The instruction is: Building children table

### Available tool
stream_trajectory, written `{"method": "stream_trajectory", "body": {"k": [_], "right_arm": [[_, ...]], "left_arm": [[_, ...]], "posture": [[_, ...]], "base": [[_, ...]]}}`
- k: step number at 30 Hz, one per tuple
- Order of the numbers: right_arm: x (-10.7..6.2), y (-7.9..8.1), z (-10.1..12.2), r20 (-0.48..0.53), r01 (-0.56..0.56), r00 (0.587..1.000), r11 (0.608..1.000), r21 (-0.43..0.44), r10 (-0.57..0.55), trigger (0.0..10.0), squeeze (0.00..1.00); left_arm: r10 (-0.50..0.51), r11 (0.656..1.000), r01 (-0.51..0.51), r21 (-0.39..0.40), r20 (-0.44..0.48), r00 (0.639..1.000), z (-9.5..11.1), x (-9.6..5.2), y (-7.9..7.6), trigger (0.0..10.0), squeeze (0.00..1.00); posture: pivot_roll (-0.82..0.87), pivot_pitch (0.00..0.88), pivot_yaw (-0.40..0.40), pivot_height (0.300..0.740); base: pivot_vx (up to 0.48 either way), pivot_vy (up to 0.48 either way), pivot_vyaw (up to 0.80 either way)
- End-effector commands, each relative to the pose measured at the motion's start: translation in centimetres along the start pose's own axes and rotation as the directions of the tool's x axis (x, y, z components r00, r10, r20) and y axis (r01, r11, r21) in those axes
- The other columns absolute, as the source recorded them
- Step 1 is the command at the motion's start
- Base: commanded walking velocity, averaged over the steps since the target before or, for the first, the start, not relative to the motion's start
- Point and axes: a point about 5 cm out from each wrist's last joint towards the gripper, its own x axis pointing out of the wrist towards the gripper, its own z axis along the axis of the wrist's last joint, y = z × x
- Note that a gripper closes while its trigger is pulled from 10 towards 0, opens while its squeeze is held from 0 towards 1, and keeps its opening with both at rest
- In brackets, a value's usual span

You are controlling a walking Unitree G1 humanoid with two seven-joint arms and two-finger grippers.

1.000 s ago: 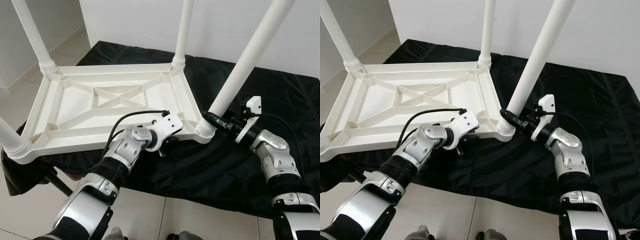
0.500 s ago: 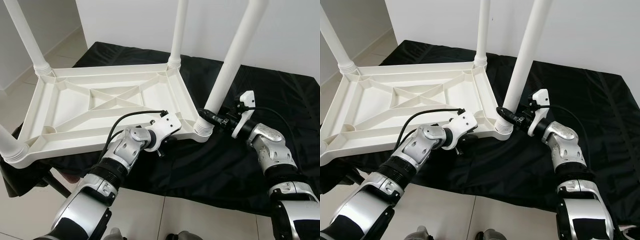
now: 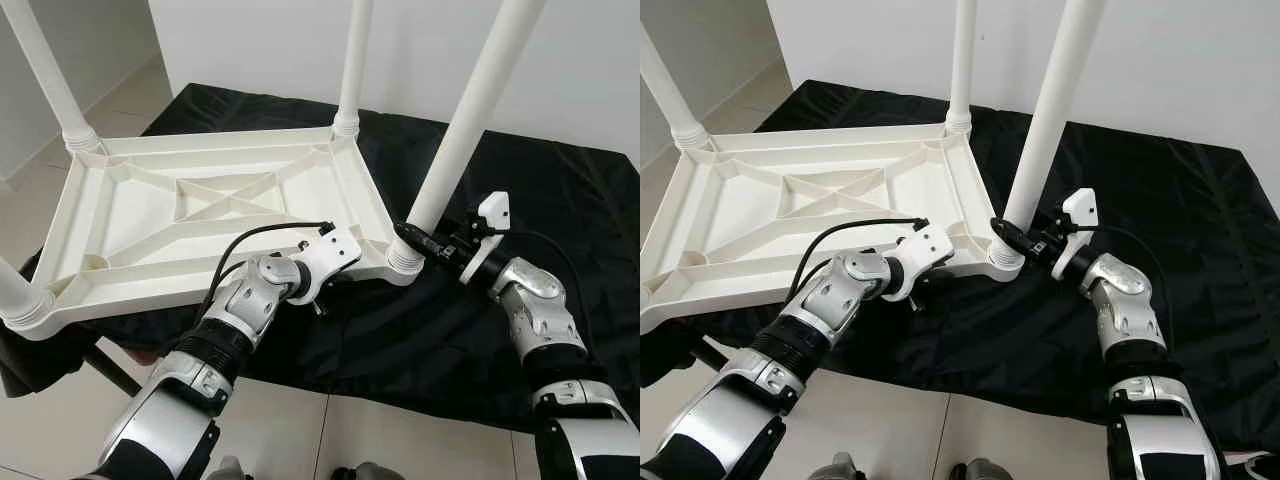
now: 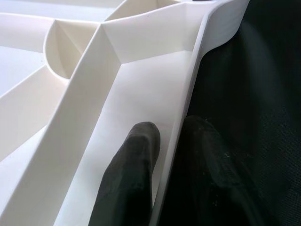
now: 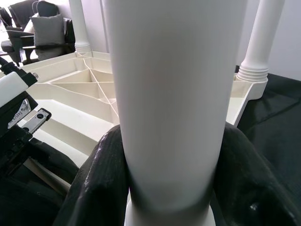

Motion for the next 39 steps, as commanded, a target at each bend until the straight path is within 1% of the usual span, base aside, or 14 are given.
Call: {"method": "stream_trajectory", "body": {"k": [1,10,12,13,16,22,29,31,34,35,37,38,39], "right_arm": [[-1.9,0.6,-3.7,-0.144,0.054,0.989,0.994,0.091,-0.040,10.0,0.00],[-2.5,0.8,-4.2,-0.140,0.111,0.985,0.989,0.099,-0.097,10.0,0.00],[-2.7,1.0,-4.4,-0.141,0.147,0.981,0.983,0.107,-0.131,10.0,0.00],[-2.7,1.0,-4.4,-0.141,0.147,0.981,0.983,0.107,-0.131,10.0,0.00],[-2.8,1.2,-4.6,-0.127,0.201,0.974,0.973,0.112,-0.186,10.0,0.00],[-2.7,1.1,-4.6,-0.118,0.239,0.967,0.966,0.102,-0.226,10.0,0.00],[-2.0,0.9,-4.3,-0.118,0.265,0.960,0.959,0.099,-0.253,10.0,0.00],[-1.5,0.8,-4.2,-0.130,0.281,0.954,0.956,0.089,-0.268,10.0,0.00],[-1.4,0.7,-4.2,-0.134,0.286,0.953,0.954,0.086,-0.273,10.0,0.00],[-1.1,0.8,-4.1,-0.132,0.288,0.952,0.954,0.088,-0.275,10.0,0.00],[-0.4,0.9,-4.1,-0.148,0.288,0.952,0.950,0.122,-0.269,10.0,0.00],[-0.4,0.9,-4.1,-0.148,0.288,0.952,0.950,0.122,-0.269,10.0,0.00],[-0.2,0.9,-4.2,-0.169,0.282,0.952,0.948,0.148,-0.257,10.0,0.00]], "left_arm": [[-0.017,0.999,0.015,0.047,0.042,0.999,1.3,-0.1,-0.2,10.0,0.00],[-0.020,0.998,0.018,0.054,0.044,0.999,1.5,-0.2,-0.3,10.0,0.00],[-0.021,0.998,0.019,0.054,0.046,0.999,1.5,-0.2,-0.3,10.0,0.00],[-0.021,0.998,0.019,0.054,0.046,0.999,1.5,-0.2,-0.3,10.0,0.00],[-0.023,0.998,0.020,0.055,0.046,0.999,1.6,-0.3,-0.4,10.0,0.00],[-0.025,0.998,0.023,0.056,0.048,0.999,1.6,-0.3,-0.4,10.0,0.00],[-0.026,0.998,0.023,0.056,0.048,0.999,1.7,-0.2,-0.3,10.0,0.00],[-0.023,0.998,0.021,0.055,0.050,0.998,1.8,-0.3,-0.3,10.0,0.00],[-0.023,0.998,0.020,0.054,0.051,0.998,1.8,-0.3,-0.3,10.0,0.00],[-0.022,0.998,0.019,0.056,0.050,0.998,1.8,-0.3,-0.3,10.0,0.00],[-0.020,0.998,0.017,0.057,0.050,0.999,1.8,-0.3,-0.3,10.0,0.00],[-0.020,0.998,0.017,0.057,0.050,0.999,1.8,-0.3,-0.3,10.0,0.00],[-0.019,0.998,0.017,0.057,0.050,0.999,1.8,-0.3,-0.3,10.0,0.00]], "posture": [[-0.06,0.018,-0.016,0.740],[-0.06,0.018,-0.016,0.740],[-0.06,0.019,-0.015,0.740],[-0.06,0.019,-0.015,0.740],[-0.06,0.024,-0.012,0.740],[-0.07,0.026,-0.011,0.740],[-0.07,0.027,-0.011,0.740],[-0.06,0.028,-0.011,0.740],[-0.07,0.027,-0.011,0.740],[-0.06,0.027,-0.013,0.740],[-0.06,0.027,-0.012,0.740],[-0.06,0.027,-0.012,0.740],[-0.06,0.028,-0.011,0.740]], "base": [[0.000,0.000,0.00],[0.000,0.000,0.00],[0.000,0.000,0.00],[0.000,0.000,0.00],[0.000,0.000,0.00],[0.000,0.000,0.00],[0.000,0.000,0.00],[0.000,0.000,0.00],[0.000,0.000,0.00],[0.000,0.000,0.00],[0.000,0.000,0.00],[0.000,0.000,0.00],[0.000,0.000,0.00]]}}
